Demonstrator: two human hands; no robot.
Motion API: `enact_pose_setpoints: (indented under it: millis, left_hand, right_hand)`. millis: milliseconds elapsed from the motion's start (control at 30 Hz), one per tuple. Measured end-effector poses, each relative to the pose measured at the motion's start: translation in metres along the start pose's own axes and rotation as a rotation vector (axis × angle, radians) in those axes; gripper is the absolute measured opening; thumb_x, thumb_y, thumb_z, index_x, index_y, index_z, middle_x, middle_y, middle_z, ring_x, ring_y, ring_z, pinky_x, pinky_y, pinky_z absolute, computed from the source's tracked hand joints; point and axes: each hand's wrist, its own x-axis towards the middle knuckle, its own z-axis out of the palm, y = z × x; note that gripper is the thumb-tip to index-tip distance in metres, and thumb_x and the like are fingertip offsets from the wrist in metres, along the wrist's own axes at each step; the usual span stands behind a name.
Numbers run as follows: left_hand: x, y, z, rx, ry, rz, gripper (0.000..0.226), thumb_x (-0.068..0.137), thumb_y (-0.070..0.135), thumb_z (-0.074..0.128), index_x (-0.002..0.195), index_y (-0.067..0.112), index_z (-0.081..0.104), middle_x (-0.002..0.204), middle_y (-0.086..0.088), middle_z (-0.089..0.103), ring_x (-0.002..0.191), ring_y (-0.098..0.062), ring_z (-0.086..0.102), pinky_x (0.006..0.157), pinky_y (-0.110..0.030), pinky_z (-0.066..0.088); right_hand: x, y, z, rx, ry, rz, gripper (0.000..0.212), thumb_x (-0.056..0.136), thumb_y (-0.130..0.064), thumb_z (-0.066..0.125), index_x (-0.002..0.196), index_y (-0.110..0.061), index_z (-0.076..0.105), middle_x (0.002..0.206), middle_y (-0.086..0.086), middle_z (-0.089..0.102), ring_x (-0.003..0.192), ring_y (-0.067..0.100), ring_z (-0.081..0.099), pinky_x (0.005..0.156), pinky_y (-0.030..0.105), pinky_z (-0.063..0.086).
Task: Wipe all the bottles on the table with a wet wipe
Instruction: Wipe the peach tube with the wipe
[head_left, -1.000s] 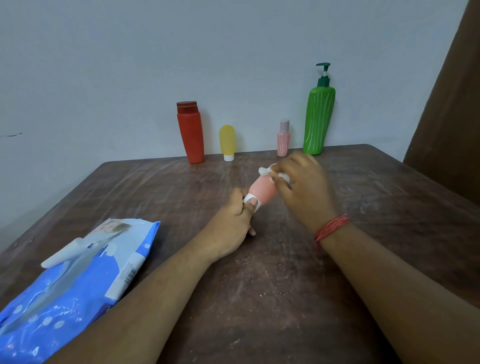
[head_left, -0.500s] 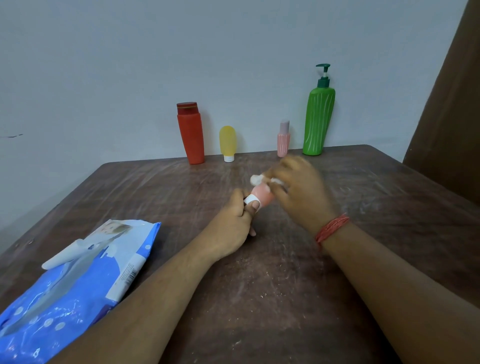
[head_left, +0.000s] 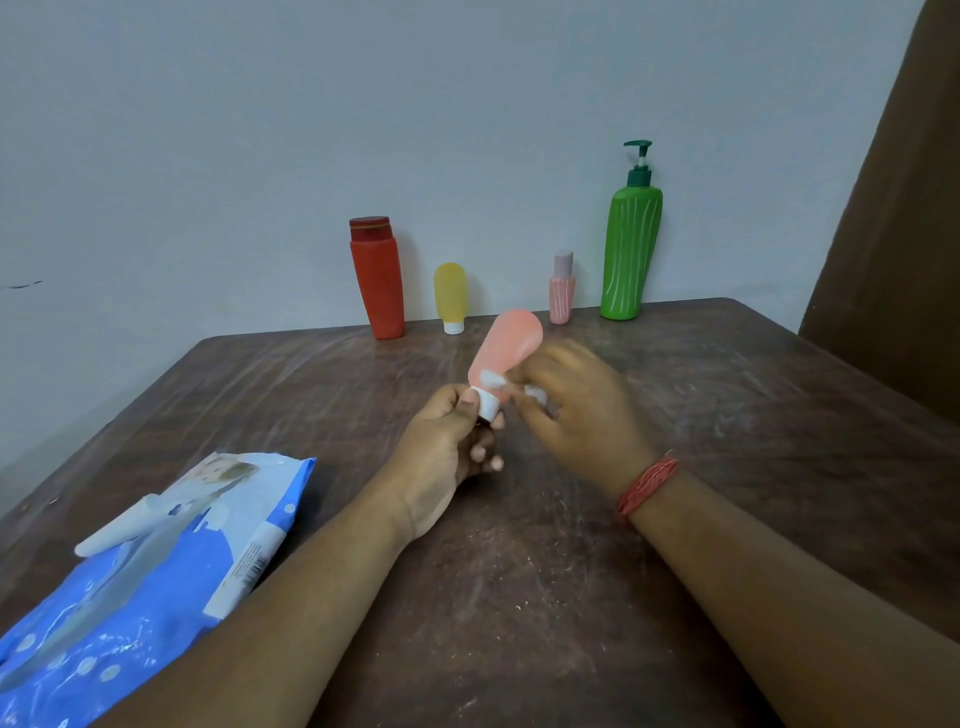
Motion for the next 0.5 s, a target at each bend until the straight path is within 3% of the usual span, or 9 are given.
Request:
enact_pose_setpoints:
  millis: [100, 267, 433, 500]
  left_hand:
    - [-0.001, 0.000, -0.002, -0.033, -0.054, -0.017, 0.022, 0.109, 0.019, 0.035, 0.103, 0.008, 0.053, 0.086, -0.007, 0.057, 0.054, -0.011, 0.035, 0.059, -0.030, 0.049]
    - [0.000, -0.004, 0.001, 0.209, -0.156, 0.016, 0.018, 0.110, 0.020, 0.034, 0.105, 0.007, 0.046, 0.088, -0.006, 0.055, 0.054, -0.009, 0.032, 0.073, -0.033, 0.055]
    - [-0.001, -0.005, 0.001, 0.431, -0.154, 0.034, 0.016, 0.110, 0.021, 0.034, 0.110, 0.014, 0.047, 0.089, -0.003, 0.055, 0.054, -0.005, 0.040, 0.091, -0.051, 0.054]
    - [-0.002, -0.005, 0.002, 0.449, -0.144, 0.038, 0.016, 0.110, 0.021, 0.034, 0.111, 0.013, 0.048, 0.087, -0.002, 0.054, 0.053, -0.005, 0.041, 0.093, -0.053, 0.052]
  right_hand:
    - [0.002, 0.002, 0.001, -0.011, -0.001, 0.000, 0.004, 0.085, -0.010, 0.069, 0.088, -0.011, 0.068, 0.087, 0.002, 0.063, 0.084, 0.023, 0.056, 0.069, 0.038, 0.048]
    - [0.002, 0.023, -0.011, 0.078, 0.235, 0.328, 0.008, 0.093, -0.021, 0.065, 0.087, -0.018, 0.071, 0.091, -0.001, 0.061, 0.085, 0.018, 0.057, 0.074, 0.036, 0.048]
    - [0.004, 0.011, -0.013, -0.066, 0.069, 0.078, 0.019, 0.085, -0.006, 0.067, 0.101, -0.015, 0.074, 0.091, 0.002, 0.057, 0.088, 0.019, 0.052, 0.072, 0.031, 0.046]
    - [0.008, 0.017, -0.013, -0.149, 0.106, 0.104, 0.019, 0.085, -0.006, 0.067, 0.100, -0.014, 0.075, 0.089, 0.003, 0.056, 0.086, 0.020, 0.052, 0.070, 0.032, 0.047]
